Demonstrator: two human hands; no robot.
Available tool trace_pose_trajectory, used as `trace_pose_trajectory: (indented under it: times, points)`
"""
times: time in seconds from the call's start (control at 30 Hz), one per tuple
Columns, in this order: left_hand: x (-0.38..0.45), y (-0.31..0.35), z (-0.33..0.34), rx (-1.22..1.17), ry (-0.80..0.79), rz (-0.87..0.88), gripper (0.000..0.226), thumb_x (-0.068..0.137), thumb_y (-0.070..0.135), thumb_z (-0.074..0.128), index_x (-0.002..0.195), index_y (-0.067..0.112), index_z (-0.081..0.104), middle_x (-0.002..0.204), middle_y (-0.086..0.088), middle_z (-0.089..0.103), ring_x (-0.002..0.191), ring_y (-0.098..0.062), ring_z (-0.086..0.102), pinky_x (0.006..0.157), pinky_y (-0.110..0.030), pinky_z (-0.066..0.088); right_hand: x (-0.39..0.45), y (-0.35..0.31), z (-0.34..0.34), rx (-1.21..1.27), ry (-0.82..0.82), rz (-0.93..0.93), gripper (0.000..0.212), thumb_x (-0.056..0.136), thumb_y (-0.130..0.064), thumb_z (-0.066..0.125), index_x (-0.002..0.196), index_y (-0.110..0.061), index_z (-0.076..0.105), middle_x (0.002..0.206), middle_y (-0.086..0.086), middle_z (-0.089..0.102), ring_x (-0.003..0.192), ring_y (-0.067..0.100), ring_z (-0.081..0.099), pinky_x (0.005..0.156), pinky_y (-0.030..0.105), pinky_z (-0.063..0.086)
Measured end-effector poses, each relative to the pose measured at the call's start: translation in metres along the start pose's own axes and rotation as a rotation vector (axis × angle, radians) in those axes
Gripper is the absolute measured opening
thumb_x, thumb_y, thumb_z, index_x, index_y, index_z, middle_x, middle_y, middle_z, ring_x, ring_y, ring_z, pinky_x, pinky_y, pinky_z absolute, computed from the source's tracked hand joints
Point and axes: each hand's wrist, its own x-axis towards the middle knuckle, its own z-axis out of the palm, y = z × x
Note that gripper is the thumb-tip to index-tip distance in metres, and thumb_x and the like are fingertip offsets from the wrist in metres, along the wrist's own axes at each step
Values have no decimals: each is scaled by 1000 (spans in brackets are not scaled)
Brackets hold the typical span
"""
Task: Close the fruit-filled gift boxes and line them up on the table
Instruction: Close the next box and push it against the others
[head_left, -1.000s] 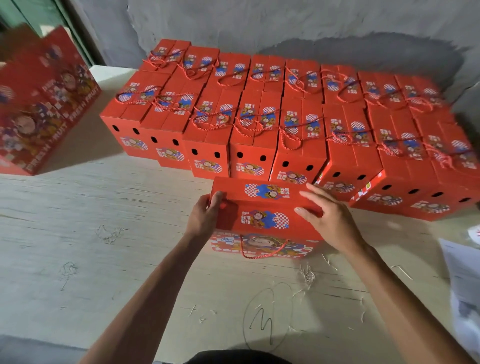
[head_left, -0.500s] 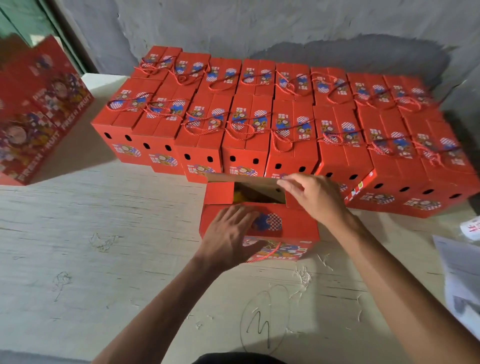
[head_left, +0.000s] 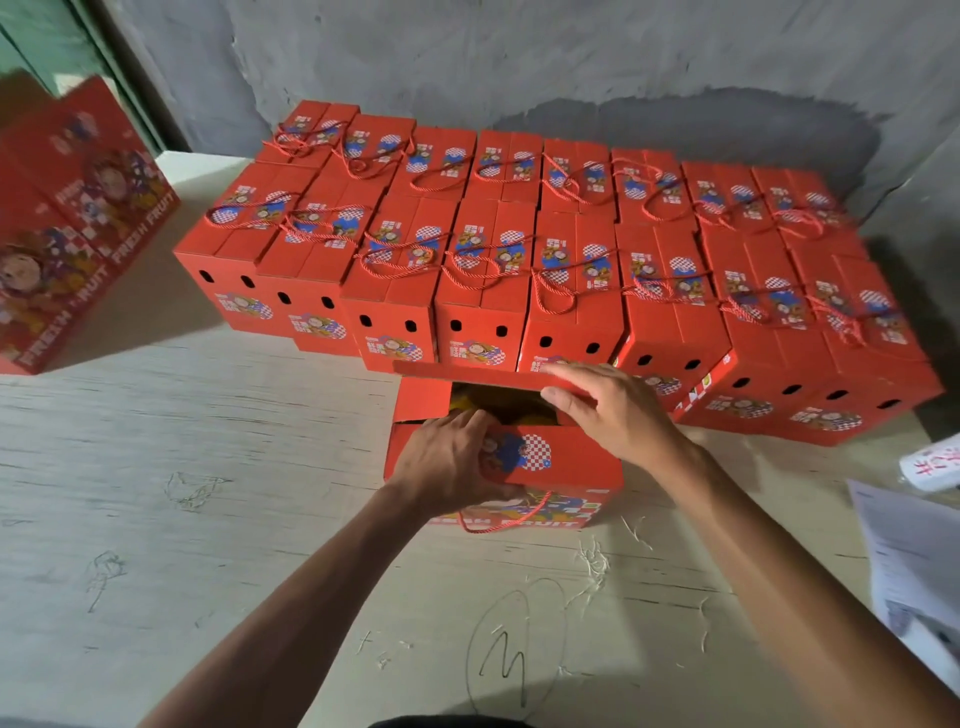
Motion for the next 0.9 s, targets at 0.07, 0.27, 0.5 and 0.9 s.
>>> trace_pose_trajectory:
  times: [0.07, 0.27, 0.5, 0.9]
  points:
    - [-3, 0, 1, 19, 93, 64, 94, 66, 90, 61, 134, 26, 52, 122, 6, 68, 102, -18, 68, 83, -32, 58, -5, 2, 3, 34, -6, -13, 50, 97, -53, 61, 139, -24, 65, 142, -4, 63, 131, 12, 59, 108, 28, 48]
    - [-4, 14, 1, -97, 54, 123, 88, 76, 69, 69, 146, 22, 43, 137, 1, 59, 123, -20, 56, 107, -36, 47, -12, 3, 20, -50, 106, -93, 46, 89, -39, 79, 130, -21, 71, 134, -2, 68, 128, 15, 63, 105, 39, 54]
    - [-1, 49, 17, 47, 84, 77, 78, 85, 54, 68, 146, 10, 45, 142, -7, 57, 131, -25, 53, 120, -36, 33, -7, -3, 24, -25, 138, -3, 40, 82, -37, 85, 120, -25, 77, 125, -9, 72, 122, 10, 66, 100, 36, 57]
    - [-3, 28, 29, 90, 377, 293, 90, 74, 57, 83, 137, -3, 59, 124, -17, 64, 111, -34, 61, 100, -46, 50, -4, -5, 13, -119, 87, -92, 39, 80, -22, 88, 116, -10, 78, 117, 7, 75, 110, 23, 73, 90, 42, 62]
